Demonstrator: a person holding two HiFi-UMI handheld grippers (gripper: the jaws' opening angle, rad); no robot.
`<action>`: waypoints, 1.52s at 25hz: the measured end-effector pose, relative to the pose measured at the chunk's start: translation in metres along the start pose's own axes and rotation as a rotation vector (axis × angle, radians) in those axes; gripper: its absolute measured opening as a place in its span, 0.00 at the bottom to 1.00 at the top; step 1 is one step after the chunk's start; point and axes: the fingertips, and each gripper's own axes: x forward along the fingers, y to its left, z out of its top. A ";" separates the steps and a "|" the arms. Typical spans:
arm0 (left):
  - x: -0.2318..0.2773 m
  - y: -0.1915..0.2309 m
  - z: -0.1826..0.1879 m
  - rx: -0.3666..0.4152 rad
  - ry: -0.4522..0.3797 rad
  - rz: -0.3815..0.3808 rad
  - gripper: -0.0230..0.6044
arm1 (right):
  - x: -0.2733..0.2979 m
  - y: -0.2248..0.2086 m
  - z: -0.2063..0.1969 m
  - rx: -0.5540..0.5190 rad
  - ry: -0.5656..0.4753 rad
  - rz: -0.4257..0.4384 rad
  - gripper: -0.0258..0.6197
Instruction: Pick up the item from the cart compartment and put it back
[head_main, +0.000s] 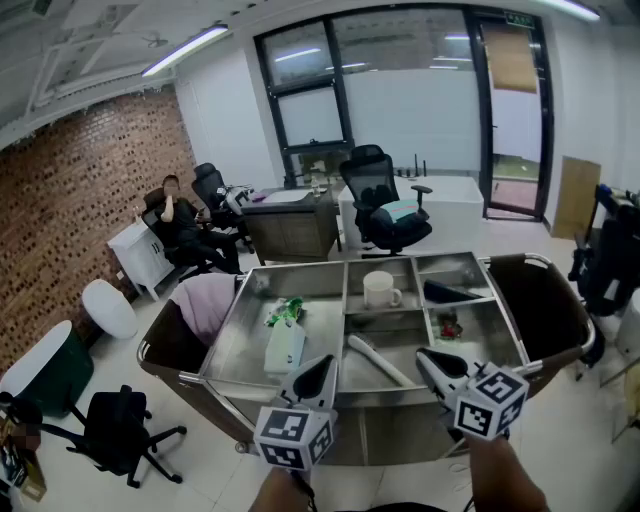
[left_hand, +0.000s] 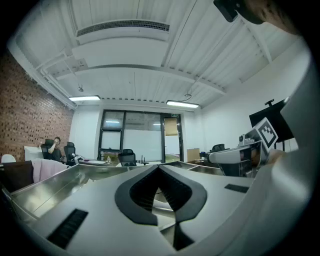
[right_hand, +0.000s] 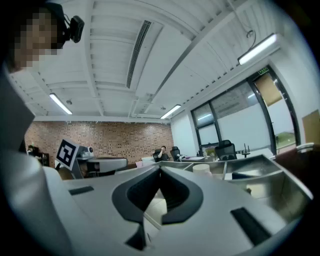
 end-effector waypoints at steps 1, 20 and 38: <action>0.000 0.000 -0.001 0.000 0.002 0.000 0.04 | 0.005 -0.002 0.000 -0.023 0.018 -0.004 0.06; -0.008 0.007 -0.006 -0.015 0.013 0.019 0.04 | 0.126 -0.035 0.001 -0.186 0.296 0.050 0.32; -0.017 0.012 -0.003 0.006 0.019 0.037 0.04 | 0.209 -0.065 -0.132 -0.226 0.722 0.044 0.40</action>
